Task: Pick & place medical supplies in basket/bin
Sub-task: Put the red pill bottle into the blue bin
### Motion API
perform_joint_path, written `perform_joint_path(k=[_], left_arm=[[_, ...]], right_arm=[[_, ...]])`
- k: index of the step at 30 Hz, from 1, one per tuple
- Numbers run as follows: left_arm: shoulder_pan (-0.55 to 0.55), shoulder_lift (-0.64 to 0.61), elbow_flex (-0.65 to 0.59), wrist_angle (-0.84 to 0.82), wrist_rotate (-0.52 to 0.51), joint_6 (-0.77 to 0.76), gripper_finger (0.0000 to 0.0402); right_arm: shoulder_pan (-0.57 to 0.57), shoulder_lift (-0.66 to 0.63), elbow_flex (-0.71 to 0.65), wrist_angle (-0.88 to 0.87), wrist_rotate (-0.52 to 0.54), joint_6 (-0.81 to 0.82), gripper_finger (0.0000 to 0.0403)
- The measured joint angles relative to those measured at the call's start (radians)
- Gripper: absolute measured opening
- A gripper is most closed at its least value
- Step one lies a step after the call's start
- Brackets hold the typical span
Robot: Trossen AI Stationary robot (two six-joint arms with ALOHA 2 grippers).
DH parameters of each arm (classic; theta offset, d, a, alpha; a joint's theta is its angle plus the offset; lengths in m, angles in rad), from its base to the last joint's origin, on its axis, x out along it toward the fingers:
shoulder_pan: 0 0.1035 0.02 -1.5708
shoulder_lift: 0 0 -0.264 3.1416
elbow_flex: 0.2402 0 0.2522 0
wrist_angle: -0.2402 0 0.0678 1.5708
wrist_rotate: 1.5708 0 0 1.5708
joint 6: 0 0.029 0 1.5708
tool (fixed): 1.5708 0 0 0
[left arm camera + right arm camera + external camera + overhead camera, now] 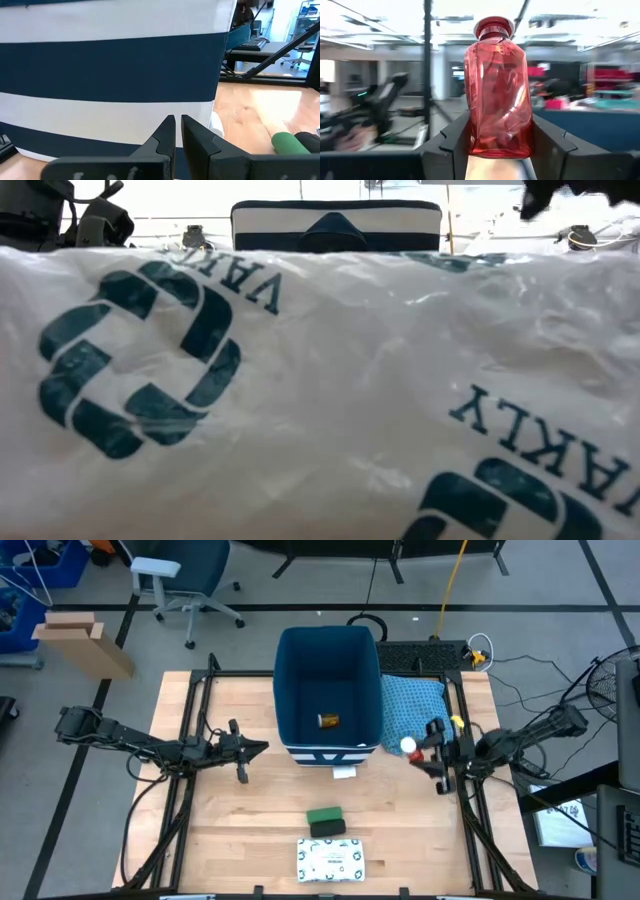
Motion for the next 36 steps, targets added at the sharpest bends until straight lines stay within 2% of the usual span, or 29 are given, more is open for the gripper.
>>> perform_joint_path(k=[5,8,14,18,21,25,36], left_arm=[[0.0,0.0,0.0,0.008,-0.013,0.062,0.0035],[0.0,0.0,0.0,0.024,-0.054,0.072,0.0035],[0.0,0.0,0.001,0.056,-0.105,0.078,0.0035],[0.0,0.0,0.001,0.061,-0.106,0.097,0.0035],[0.0,0.0,0.001,0.061,-0.106,0.097,0.0035],[0.0,0.0,0.001,0.059,-0.105,0.093,0.0035],[0.0,0.0,0.001,0.038,-0.105,0.094,0.0035]], right_arm=[[-0.119,0.189,0.296,-0.182,0.109,-0.082,0.0149],[-0.225,0.343,0.479,-0.296,0.114,-0.135,0.015],[-0.48,0.664,0.824,-0.481,-0.063,-0.164,0.0149],[-0.618,0.871,0.992,-0.565,-0.18,-0.175,0.0149],[-0.686,1.007,1.057,-0.581,-0.239,-0.18,0.0153],[-0.739,1.145,1.08,-0.583,-0.247,-0.206,0.015],[-0.722,1.433,1.08,-0.63,-0.3,-0.276,0.0153]])
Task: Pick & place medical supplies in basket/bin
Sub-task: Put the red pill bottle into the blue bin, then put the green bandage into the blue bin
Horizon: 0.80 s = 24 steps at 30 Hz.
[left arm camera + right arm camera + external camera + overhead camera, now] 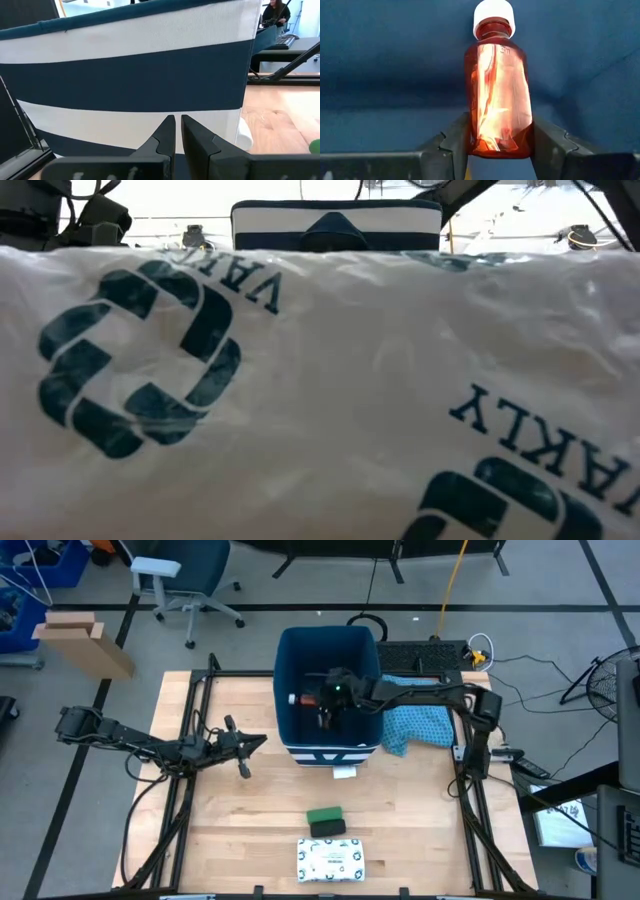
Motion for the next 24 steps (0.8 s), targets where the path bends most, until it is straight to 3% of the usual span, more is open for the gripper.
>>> perform_joint_path(k=[6,12,24], left_arm=[[0.0,0.0,0.0,-0.009,0.0,0.004,0.0035],[0.0,0.0,0.0,-0.032,0.001,0.004,0.0035],[0.0,0.0,0.0,-0.038,0.003,-0.012,0.0035]], right_arm=[[0.01,0.058,0.0,-0.015,-0.022,-0.011,0.0156],[0.01,0.048,0.0,-0.018,0.033,0.004,0.0207],[0.011,-0.16,0.0,-0.043,0.071,0.003,0.0268]])
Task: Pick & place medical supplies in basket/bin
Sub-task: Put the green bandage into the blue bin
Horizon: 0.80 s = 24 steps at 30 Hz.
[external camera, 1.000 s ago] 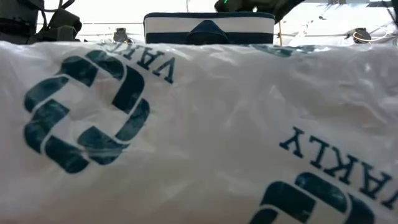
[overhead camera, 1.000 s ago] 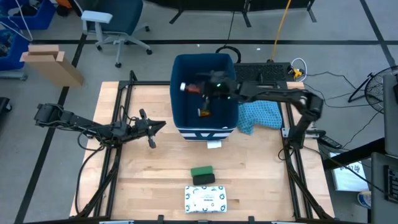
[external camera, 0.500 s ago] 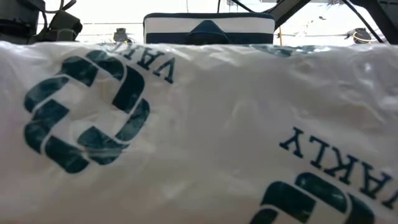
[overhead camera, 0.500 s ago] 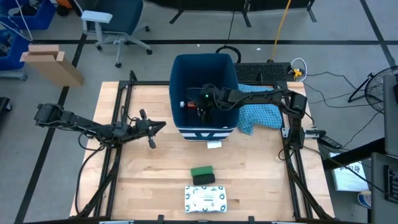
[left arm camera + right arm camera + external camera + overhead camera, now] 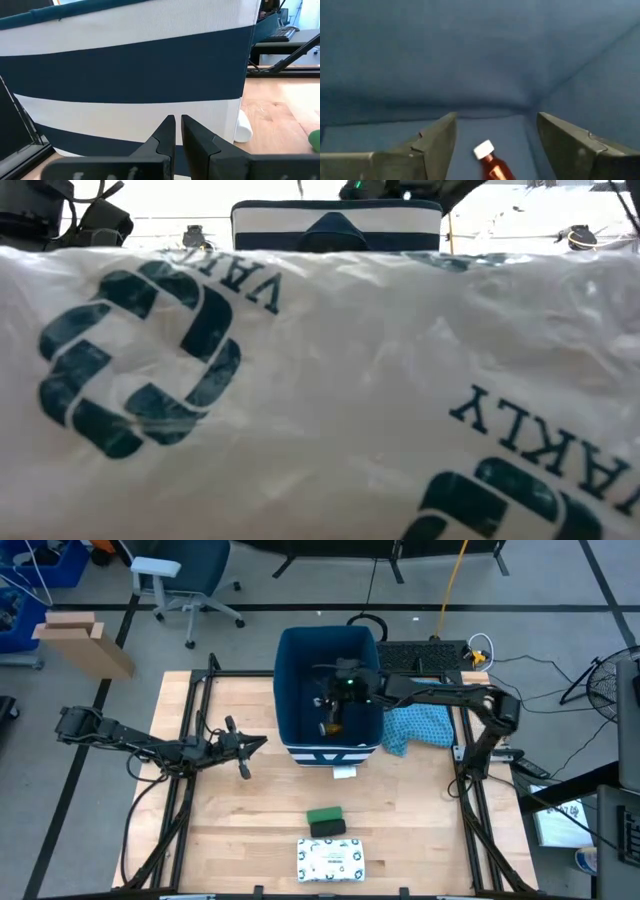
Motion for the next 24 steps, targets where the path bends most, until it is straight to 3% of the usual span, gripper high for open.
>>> perform_joint_path(k=[4,6,8,13,17,21,24], left_arm=[[0.0,0.0,0.0,-0.006,0.0,-0.012,0.0035],[0.0,0.0,0.0,-0.007,0.0,-0.016,0.0035],[0.0,0.0,0.0,-0.007,0.0,-0.02,0.0035],[0.0,0.0,0.0,-0.029,0.0,-0.033,0.0035],[0.0,0.0,0.0,-0.034,-0.003,-0.032,0.0035],[0.0,0.0,0.0,-0.031,-0.003,-0.027,0.0035],[0.0,0.0,0.0,-0.03,-0.003,-0.026,0.0035]], right_arm=[[0.023,-0.149,-0.001,-0.018,0.111,-0.012,0.0261],[0.034,-0.244,-0.001,-0.04,0.114,-0.013,0.0252],[0.04,-0.337,-0.001,-0.091,0.057,-0.001,0.024],[0.042,-0.553,-0.001,-0.254,-0.2,0.06,0.0177],[0.043,-0.693,-0.025,-0.377,-0.277,0.118,0.0102],[0.058,-0.842,-0.172,-0.391,-0.334,0.166,0.0018],[0.091,-0.967,-0.343,-0.334,-0.358,0.215,0.0011]])
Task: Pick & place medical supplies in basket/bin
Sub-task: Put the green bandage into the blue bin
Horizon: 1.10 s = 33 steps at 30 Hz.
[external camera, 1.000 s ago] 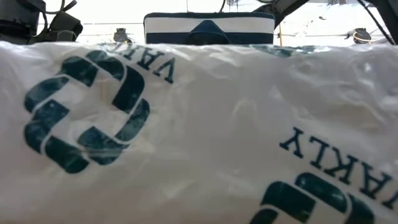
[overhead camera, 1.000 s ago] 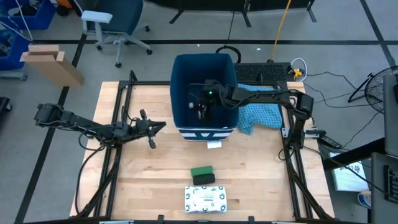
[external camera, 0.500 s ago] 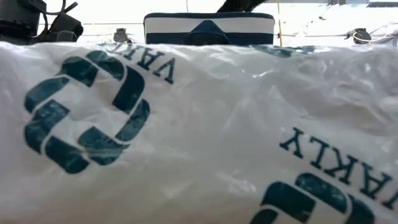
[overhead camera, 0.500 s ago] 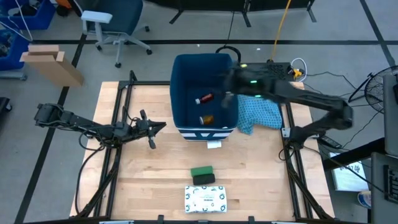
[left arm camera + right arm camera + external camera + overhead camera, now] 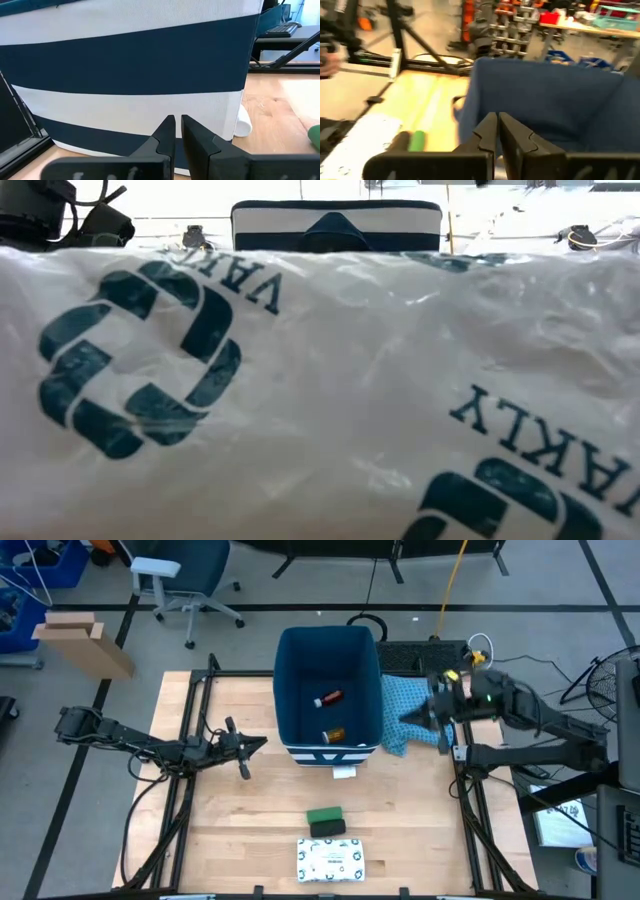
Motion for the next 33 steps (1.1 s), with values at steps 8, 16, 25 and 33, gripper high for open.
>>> perform_joint_path(k=[8,16,25,33], left_arm=[[0.0,0.0,0.0,-0.002,0.0,-0.004,0.0035],[0.0,0.0,0.0,-0.002,0.0,0.012,0.0035],[0.0,0.0,0.0,-0.002,0.0,0.011,0.0035],[0.0,0.0,0.0,-0.003,0.0,0.005,0.0035]], right_arm=[[0.101,-0.352,-0.523,0.384,-0.041,0.167,0.0001],[0.091,-0.548,-0.717,0.428,0.054,0.216,0.0],[0.093,-0.546,-0.861,0.623,-0.028,0.308,0.0],[0.093,-0.545,-0.965,0.764,-0.024,0.297,0.0]])
